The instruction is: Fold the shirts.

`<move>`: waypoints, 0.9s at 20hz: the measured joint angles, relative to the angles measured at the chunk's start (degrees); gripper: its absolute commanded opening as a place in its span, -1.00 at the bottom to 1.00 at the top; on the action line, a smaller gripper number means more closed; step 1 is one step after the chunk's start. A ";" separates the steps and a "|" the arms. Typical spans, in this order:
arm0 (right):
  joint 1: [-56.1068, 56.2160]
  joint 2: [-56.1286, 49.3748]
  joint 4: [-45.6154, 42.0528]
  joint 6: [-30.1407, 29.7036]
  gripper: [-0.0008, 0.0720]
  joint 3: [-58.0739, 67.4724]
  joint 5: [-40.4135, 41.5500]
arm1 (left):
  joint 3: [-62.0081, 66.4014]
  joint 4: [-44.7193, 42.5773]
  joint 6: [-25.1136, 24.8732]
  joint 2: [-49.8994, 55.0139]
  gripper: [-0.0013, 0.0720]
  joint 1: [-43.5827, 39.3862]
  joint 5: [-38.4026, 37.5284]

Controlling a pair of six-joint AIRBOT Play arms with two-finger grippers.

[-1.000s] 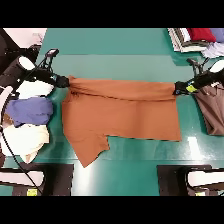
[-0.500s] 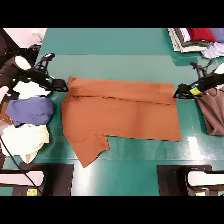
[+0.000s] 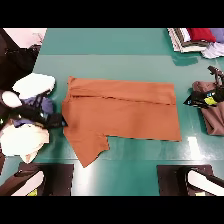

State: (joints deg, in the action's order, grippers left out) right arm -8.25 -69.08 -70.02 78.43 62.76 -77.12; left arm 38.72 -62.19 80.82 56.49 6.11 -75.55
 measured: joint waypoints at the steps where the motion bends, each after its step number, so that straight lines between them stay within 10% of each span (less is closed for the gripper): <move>1: -0.07 0.96 0.00 -0.02 0.14 -0.70 0.24 | -3.02 0.83 0.42 -1.75 0.51 0.04 0.02; 16: -0.11 4.52 0.07 -0.09 0.14 -2.38 1.16 | -17.44 9.18 1.27 -6.23 0.50 0.09 8.44; 17: -0.11 4.52 0.07 -0.09 0.14 -2.38 1.11 | -17.68 9.35 1.27 -6.25 0.32 0.09 8.68; 18: -0.11 4.52 0.07 -0.09 0.14 -2.38 0.98 | -18.03 9.55 1.29 -6.25 -0.39 0.09 9.31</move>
State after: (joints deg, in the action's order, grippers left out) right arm -8.36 -64.55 -69.95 78.35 60.38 -76.14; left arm 20.69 -52.64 82.11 50.24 6.20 -66.24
